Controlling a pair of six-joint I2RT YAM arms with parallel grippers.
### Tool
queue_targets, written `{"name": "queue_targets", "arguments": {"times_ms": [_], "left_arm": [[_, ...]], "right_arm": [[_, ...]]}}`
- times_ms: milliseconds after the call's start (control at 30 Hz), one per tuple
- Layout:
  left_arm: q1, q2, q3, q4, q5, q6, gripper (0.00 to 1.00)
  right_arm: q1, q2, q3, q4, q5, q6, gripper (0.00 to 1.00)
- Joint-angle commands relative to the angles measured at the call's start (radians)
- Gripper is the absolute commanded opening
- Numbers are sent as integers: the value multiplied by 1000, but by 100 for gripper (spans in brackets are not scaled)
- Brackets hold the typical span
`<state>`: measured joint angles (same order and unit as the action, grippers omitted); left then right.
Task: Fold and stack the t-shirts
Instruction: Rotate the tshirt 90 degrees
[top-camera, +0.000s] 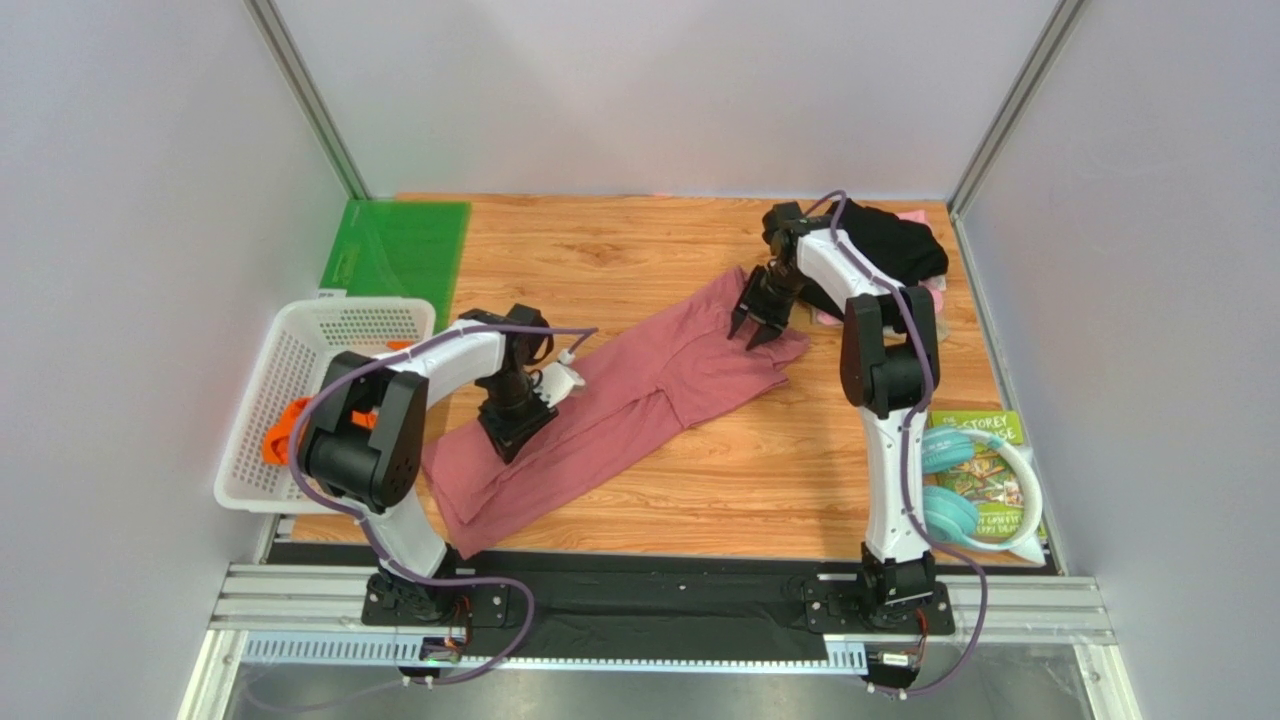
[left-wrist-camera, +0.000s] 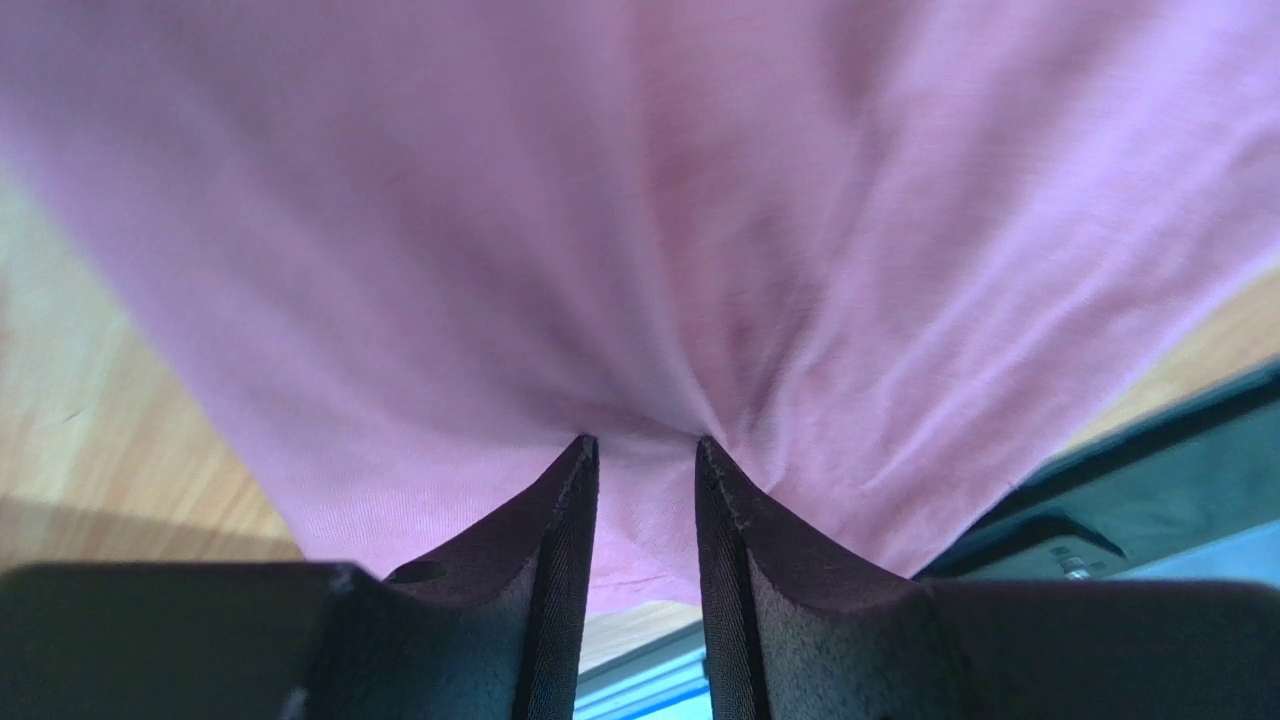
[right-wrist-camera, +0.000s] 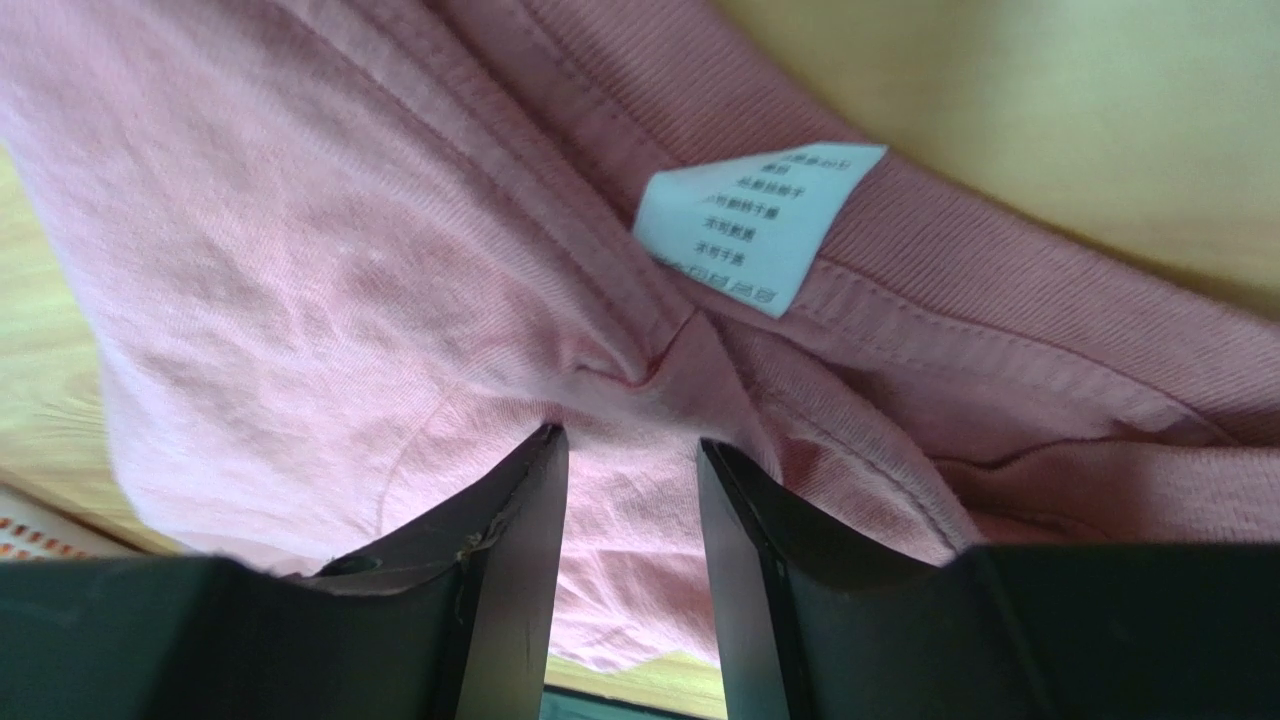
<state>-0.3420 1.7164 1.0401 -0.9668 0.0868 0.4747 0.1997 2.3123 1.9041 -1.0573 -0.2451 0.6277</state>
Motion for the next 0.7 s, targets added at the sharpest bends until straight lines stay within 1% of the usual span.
{"name": "queue_targets", "arguments": {"times_ms": [0,33,167,333,533,667], "left_arm": [[-71,-46,21,-65,80,-21,37],[-93,-47,27,-82,106,-25,37],[-144,-38,66,-115,149,-44,37],[-189,18,109,-131,188,-50,37],[-209,78,161,-136,221,-53,37],[-210,110,204,-142,214,-56,37]], "right_arm": [[6,132,136,17,-60,-16,43],[9,153,203,10,-68,-16,43],[9,237,334,-24,-114,-8,43],[9,286,398,16,-161,16,43],[-8,363,510,39,-201,49,44],[-34,432,607,86,-266,119,44]]}}
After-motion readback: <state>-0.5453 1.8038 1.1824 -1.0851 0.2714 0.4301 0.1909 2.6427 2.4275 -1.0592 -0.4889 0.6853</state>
